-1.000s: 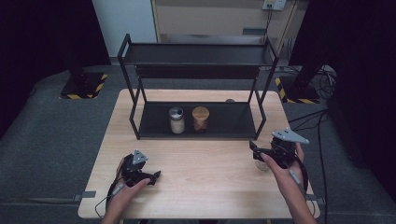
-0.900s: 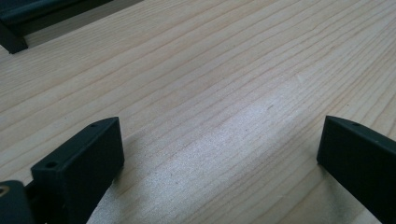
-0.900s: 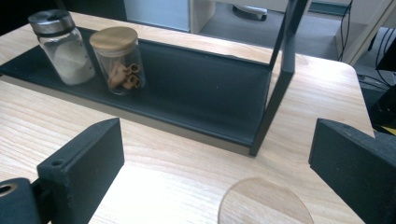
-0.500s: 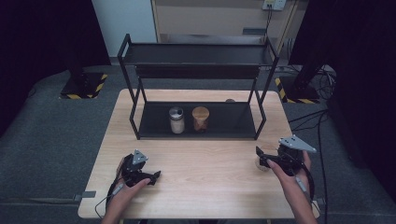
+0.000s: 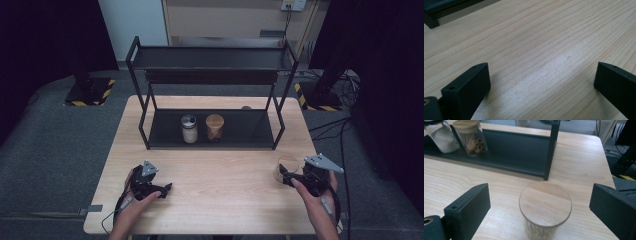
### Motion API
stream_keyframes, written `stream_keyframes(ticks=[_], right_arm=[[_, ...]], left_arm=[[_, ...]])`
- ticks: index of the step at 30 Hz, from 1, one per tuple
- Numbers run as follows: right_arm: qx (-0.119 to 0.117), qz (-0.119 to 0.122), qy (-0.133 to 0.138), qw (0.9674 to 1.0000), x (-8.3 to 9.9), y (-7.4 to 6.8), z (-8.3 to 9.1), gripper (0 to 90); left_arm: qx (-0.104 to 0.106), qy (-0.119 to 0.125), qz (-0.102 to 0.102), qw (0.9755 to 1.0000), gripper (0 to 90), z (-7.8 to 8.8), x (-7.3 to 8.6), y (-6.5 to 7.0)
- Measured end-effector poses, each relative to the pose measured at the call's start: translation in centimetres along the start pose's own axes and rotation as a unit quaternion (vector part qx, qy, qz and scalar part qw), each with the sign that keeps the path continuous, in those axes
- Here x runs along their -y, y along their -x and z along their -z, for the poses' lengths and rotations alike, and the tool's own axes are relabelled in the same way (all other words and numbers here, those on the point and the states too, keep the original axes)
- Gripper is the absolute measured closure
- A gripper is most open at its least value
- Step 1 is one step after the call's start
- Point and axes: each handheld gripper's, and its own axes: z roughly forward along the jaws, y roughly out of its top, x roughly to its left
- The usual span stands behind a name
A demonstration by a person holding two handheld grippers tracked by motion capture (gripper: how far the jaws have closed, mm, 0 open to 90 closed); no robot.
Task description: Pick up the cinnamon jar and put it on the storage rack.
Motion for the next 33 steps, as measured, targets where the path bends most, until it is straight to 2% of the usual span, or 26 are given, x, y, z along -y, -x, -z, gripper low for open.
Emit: stream_keyframes(ticks=[14, 33], right_arm=[[0.004, -0.013, -0.015, 0.9998, 1.7, 0.2, -0.5, 3.6], [0.004, -0.025, -0.027, 0.9993, 3.1, 0.3, -1.2, 4.3]], left_arm=[[0.0, 0.0, 0.001, 1.0, 0.0, 0.0, 0.0, 0.0], [0.0, 0.0, 0.0, 1.0, 0.0, 0.0, 0.0, 0.0]])
